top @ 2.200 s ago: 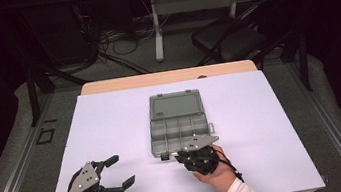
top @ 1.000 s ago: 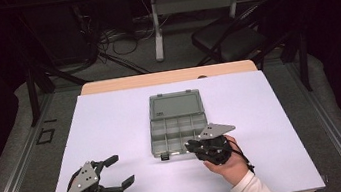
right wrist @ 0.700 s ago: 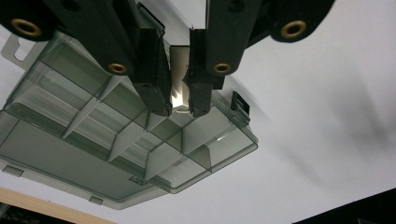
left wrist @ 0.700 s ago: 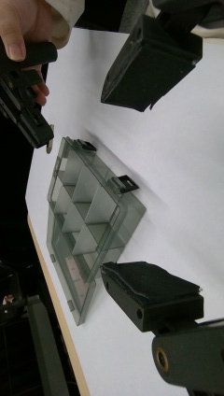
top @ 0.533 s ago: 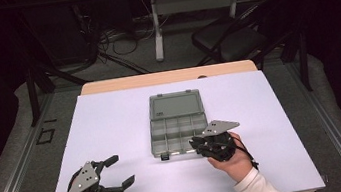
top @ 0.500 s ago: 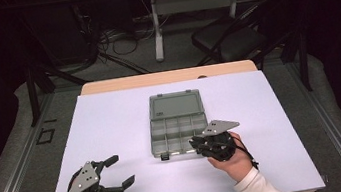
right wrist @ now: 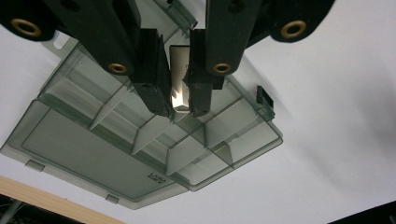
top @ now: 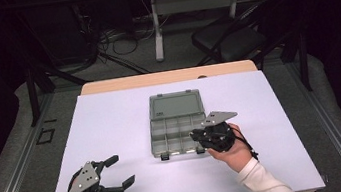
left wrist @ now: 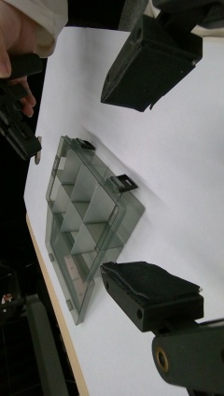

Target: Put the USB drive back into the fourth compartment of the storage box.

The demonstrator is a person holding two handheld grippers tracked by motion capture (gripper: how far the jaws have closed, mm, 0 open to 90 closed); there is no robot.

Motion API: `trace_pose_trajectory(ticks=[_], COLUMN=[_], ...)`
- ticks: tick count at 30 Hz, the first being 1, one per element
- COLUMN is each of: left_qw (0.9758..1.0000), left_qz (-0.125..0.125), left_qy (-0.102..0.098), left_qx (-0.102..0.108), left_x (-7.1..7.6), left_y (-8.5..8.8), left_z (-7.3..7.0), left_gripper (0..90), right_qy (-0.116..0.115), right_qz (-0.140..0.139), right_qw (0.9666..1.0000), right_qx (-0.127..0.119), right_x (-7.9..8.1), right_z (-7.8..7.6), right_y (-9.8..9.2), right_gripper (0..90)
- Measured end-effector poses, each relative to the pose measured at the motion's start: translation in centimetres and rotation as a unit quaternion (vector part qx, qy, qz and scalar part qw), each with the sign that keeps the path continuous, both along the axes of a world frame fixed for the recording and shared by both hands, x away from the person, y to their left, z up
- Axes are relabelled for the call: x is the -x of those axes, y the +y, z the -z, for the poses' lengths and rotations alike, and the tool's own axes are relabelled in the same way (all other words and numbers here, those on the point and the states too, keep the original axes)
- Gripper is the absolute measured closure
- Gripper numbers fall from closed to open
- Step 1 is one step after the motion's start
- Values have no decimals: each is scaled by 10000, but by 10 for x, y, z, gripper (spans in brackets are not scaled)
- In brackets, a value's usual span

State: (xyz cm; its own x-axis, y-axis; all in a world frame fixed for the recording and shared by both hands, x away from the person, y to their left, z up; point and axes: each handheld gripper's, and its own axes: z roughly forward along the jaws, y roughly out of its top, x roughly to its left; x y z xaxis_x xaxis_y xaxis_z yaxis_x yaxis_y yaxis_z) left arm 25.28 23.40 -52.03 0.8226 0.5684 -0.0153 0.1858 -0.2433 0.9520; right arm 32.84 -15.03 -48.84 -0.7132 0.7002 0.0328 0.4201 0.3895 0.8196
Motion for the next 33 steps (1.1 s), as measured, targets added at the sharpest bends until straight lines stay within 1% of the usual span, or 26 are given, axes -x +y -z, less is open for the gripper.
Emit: trace_pose_trajectory(ticks=[8,13,16,23,25,29,32,33], left_qw=[10000,10000,10000,10000,10000,10000,10000,10000], left_qz=[4,13,7,16,18,17,23,25], left_qy=[3,1,3,9,8,2,5,6], left_qx=[-1,-13,-12,-13,-11,-10,-15,-14], left_x=[0,0,0,0,0,0,0,-1], left_y=[0,0,0,0,0,0,0,0], left_z=[0,0,0,0,0,0,0,0], left_gripper=[158,158,158,158,158,158,158,158], right_qy=[14,55,82,156,213,245,311,298], right_qz=[81,117,121,139,173,212,288,288], right_qw=[10000,9998,9997,9994,9992,9989,9984,9983], right_qx=[40,137,217,279,280,345,384,401], right_x=[-15,-24,-29,-41,-44,-51,-56,-58], right_z=[-8,-9,-8,-4,-2,3,5,6], right_y=[-2,-2,-1,0,0,-1,-2,-3], right_gripper=[793,793,793,793,793,793,793,793])
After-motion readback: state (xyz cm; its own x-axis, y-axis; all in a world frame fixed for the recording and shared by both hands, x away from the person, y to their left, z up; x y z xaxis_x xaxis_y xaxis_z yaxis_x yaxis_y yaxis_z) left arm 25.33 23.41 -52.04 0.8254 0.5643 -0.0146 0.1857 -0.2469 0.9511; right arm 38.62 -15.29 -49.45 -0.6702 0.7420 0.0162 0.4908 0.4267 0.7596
